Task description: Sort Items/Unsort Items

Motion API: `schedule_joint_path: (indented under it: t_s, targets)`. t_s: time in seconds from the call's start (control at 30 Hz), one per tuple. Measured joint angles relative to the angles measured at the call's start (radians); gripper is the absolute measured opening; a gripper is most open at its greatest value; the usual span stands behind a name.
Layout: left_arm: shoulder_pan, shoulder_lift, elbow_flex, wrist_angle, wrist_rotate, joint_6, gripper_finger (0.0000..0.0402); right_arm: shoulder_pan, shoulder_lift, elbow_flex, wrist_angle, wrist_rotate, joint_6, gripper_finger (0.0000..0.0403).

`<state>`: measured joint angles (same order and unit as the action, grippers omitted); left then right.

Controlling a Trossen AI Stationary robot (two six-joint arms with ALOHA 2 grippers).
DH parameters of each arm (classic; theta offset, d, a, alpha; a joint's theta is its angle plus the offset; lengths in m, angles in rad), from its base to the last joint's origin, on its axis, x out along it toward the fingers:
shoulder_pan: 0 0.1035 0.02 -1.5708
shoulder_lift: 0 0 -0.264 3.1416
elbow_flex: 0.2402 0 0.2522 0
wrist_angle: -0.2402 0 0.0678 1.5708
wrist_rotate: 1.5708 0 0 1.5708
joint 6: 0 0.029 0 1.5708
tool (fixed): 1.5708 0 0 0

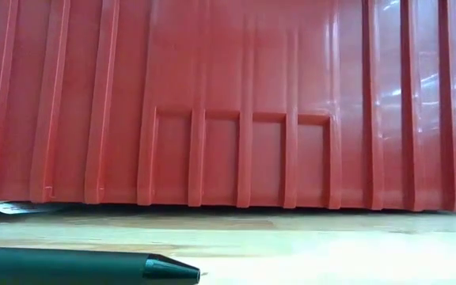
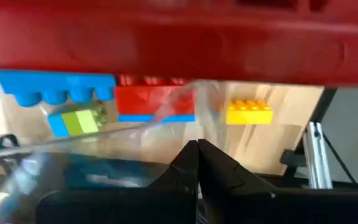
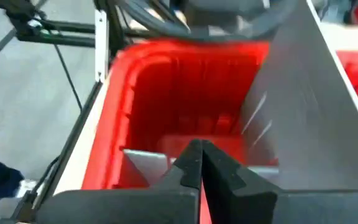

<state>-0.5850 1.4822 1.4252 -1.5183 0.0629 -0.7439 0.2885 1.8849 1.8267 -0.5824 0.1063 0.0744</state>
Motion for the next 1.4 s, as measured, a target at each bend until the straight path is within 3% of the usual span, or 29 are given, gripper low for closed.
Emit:
schedule_joint_path:
  t_s: [0.2,0.33,0.47,0.63,0.83,1.07,1.4]
  targets:
    - [0.031,-0.001,0.001,0.025,-0.043,0.044,0.0000,0.005,-0.028,0.003,0.021,0.012,-0.082,0.0000]
    - [0.053,-0.002,0.001,0.031,-0.119,0.079,0.0000,0.007,-0.030,0.003,0.013,-0.095,-0.082,0.0000]
    - [0.089,-0.002,0.000,0.067,-0.144,0.129,0.0000,0.012,-0.015,0.001,-0.106,-0.117,-0.007,0.0000]
    - [0.108,-0.001,0.001,0.170,-0.163,0.205,0.0000,0.013,0.015,-0.015,-0.139,-0.022,0.028,0.0000]
    - [0.115,0.002,0.001,0.215,-0.179,0.175,0.0000,0.032,0.049,-0.019,-0.211,0.026,0.031,0.0000]
    - [0.106,0.002,0.000,0.242,-0.194,0.171,0.0000,0.070,0.049,-0.019,-0.302,0.211,0.057,0.0000]
    - [0.105,0.002,-0.001,0.360,-0.244,0.323,0.0000,0.084,0.083,-0.017,-0.227,0.266,0.110,0.0000]
